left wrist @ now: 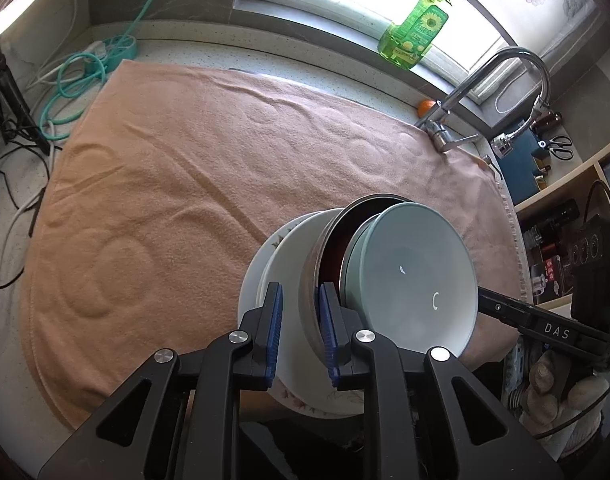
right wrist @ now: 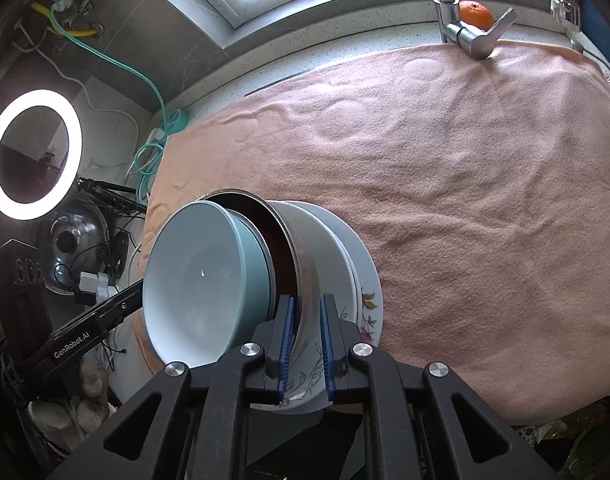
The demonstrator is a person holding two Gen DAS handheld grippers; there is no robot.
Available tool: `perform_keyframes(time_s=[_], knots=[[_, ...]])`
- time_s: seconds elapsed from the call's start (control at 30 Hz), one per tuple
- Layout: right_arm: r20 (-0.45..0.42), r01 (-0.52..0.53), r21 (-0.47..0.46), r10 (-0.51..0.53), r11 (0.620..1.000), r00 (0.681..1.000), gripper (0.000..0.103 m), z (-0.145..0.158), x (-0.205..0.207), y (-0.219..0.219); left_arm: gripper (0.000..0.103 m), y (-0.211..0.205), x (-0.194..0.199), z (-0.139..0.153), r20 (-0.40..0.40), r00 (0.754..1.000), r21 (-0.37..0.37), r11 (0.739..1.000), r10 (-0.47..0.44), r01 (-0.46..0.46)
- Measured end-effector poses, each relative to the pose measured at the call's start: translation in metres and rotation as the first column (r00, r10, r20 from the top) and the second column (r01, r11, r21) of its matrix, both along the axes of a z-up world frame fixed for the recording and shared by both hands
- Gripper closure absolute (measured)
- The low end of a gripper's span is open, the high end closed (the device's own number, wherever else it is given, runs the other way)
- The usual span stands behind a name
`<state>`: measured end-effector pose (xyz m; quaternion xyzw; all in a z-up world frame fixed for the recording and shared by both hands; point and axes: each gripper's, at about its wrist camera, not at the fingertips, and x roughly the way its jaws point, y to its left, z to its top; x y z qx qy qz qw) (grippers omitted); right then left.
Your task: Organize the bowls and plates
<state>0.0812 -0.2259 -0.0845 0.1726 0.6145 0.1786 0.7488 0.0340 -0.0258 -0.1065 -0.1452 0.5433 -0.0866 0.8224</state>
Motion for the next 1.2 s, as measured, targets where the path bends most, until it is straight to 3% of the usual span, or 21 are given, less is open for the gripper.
perform_keyframes(time_s=[0.2, 0.4, 0.6, 0.67, 0.73, 0.87, 0.93, 1.07, 1.1, 1.2], knots=[[0.028, -0.015, 0.005, 0.014, 1.000, 0.999, 0.090, 0.007, -0.002, -0.003, 0.085, 0.010, -0.009, 0.008, 0.035, 0.997, 0.040, 0.997, 0.066, -0.067], [0.054, -0.015, 0.026, 0.014, 1.000, 0.998, 0.083, 0.013, -0.005, -0.007, 0.085, 0.018, -0.018, 0.011, 0.065, 0.988, 0.088, 0.986, 0.138, -0.143], [0.133, -0.032, -0.007, 0.033, 0.999, 0.991, 0.083, 0.028, -0.012, -0.011, 0.085, 0.022, -0.035, 0.027, 0.121, 0.974, 0.102, 0.974, 0.191, -0.203], [0.158, -0.048, -0.017, 0.050, 0.999, 0.986, 0.082, 0.033, -0.016, -0.011, 0.079, 0.019, -0.041, 0.033, 0.147, 0.971, 0.117, 0.971, 0.191, -0.208], [0.195, -0.048, -0.048, 0.057, 0.998, 0.979, 0.075, 0.039, -0.019, -0.009, 0.073, 0.016, -0.046, 0.038, 0.162, 0.969, 0.115, 0.972, 0.187, -0.207], [0.253, -0.038, -0.084, 0.058, 0.996, 0.966, 0.073, 0.052, -0.027, -0.006, 0.072, 0.008, -0.057, 0.048, 0.205, 0.966, 0.149, 0.970, 0.161, -0.193], [0.288, -0.025, -0.107, 0.055, 0.994, 0.956, 0.067, 0.060, -0.033, -0.003, 0.071, 0.006, -0.062, 0.053, 0.225, 0.963, 0.161, 0.969, 0.147, -0.186], [0.362, 0.013, -0.157, 0.045, 0.987, 0.931, 0.065, 0.075, -0.051, 0.005, 0.057, 0.005, -0.076, 0.064, 0.260, 0.958, 0.188, 0.967, 0.121, -0.173], [0.372, 0.026, -0.166, 0.038, 0.986, 0.927, 0.062, 0.078, -0.056, 0.008, 0.057, 0.005, -0.080, 0.066, 0.264, 0.958, 0.192, 0.967, 0.112, -0.166], [0.403, 0.059, -0.148, 0.006, 0.987, 0.915, 0.040, 0.086, -0.073, 0.013, 0.052, 0.008, -0.090, 0.072, 0.281, 0.954, 0.183, 0.971, 0.100, -0.155]])
